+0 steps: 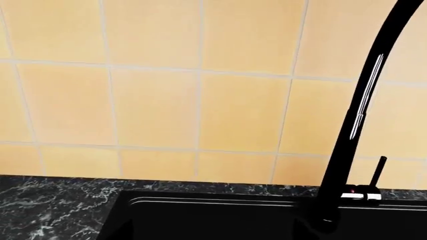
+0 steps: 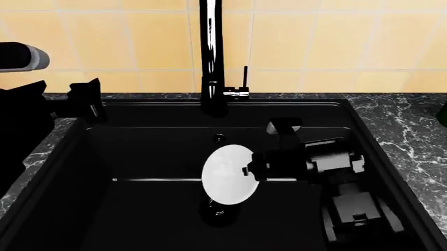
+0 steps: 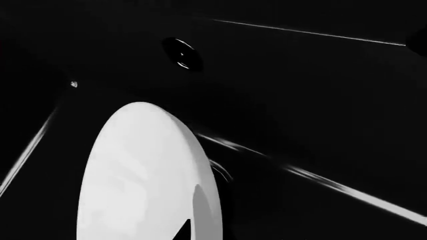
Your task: Pick the cup and bowl from the sink and place them on the counter for drying.
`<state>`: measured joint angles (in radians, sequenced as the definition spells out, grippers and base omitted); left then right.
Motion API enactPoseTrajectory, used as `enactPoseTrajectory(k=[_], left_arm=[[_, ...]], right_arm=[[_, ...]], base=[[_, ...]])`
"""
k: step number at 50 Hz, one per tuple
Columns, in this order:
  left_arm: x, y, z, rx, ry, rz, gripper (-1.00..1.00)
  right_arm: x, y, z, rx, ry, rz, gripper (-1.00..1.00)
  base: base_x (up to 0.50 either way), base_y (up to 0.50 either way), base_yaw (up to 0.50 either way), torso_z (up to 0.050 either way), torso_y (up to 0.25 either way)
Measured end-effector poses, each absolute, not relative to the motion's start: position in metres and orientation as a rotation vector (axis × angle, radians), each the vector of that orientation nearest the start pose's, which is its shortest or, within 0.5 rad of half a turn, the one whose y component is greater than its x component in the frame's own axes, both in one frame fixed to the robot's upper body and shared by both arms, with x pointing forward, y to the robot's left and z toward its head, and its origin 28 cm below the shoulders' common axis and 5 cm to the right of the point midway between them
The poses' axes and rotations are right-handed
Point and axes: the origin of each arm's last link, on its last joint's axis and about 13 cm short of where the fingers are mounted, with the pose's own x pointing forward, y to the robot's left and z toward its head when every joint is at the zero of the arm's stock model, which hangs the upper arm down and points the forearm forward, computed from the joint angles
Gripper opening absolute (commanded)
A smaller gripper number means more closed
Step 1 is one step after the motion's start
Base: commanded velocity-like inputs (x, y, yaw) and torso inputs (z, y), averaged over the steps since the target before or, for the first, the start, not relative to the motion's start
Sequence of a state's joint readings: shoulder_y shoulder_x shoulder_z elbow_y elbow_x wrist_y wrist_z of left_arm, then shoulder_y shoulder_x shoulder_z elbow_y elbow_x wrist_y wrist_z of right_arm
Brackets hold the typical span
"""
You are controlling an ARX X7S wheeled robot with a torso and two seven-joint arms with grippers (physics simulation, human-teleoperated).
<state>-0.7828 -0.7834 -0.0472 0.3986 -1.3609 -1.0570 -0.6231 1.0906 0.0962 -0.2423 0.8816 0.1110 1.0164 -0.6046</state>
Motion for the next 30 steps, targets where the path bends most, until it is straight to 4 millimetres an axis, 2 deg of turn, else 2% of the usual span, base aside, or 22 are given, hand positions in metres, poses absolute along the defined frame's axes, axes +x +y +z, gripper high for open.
enactPoseTrajectory(k=[21, 30], left_arm=[[0.244, 0.303, 0.265, -0.078, 0.04, -0.021, 1.0], [0.243, 0.302, 0.265, -0.078, 0.037, -0.02, 1.0]], right_arm=[[0.334, -0.15, 0.193, 0.134, 0.761, 0.447, -1.0], [0.314, -0.165, 0.215, 0.158, 0.731, 0.399, -1.0]], base=[[0.0, 0.0, 0.0, 0.0, 0.0], [0.0, 0.0, 0.0, 0.0, 0.0]])
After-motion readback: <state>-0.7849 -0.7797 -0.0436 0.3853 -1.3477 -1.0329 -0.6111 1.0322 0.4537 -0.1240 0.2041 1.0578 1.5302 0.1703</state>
